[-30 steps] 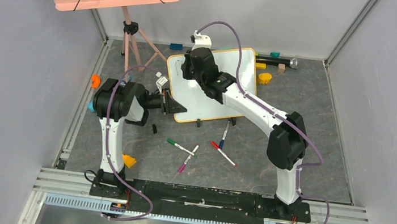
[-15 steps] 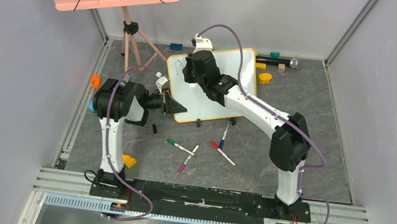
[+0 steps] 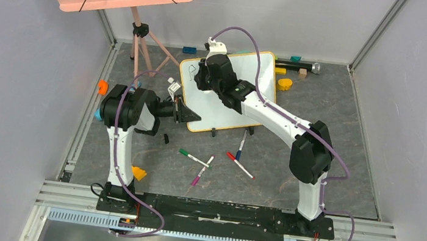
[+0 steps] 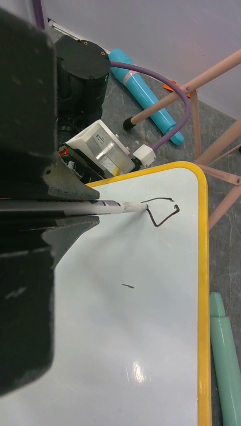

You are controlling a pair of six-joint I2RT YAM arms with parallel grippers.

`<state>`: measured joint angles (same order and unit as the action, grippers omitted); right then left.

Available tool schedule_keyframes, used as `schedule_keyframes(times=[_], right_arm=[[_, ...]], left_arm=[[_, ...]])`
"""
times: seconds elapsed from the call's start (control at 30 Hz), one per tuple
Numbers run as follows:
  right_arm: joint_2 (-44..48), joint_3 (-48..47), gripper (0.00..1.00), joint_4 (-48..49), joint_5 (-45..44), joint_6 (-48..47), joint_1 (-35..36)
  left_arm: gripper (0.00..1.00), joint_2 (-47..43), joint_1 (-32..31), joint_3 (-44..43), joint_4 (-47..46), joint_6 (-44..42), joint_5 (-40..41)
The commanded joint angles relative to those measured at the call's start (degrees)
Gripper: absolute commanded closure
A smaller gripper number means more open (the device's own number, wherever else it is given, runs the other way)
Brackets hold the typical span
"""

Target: Write a sentence on the whiteboard

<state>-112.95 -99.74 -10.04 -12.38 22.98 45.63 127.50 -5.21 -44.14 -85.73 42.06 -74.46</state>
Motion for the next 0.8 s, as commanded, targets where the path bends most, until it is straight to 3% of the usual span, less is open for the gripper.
schedule_keyframes(times=[0.0, 0.77], right_arm=[[-0.97, -0.55, 1.0, 0.15, 0.71, 0.37, -0.24], [3.47, 5.37, 1.0, -1.56, -4.81, 0.04, -0.26]], left_arm=[[0.93, -0.1, -0.93, 0.46, -3.5, -3.38, -1.4], [0.93, -0.15, -0.94, 0.45, -3.52, -3.39, -1.41]])
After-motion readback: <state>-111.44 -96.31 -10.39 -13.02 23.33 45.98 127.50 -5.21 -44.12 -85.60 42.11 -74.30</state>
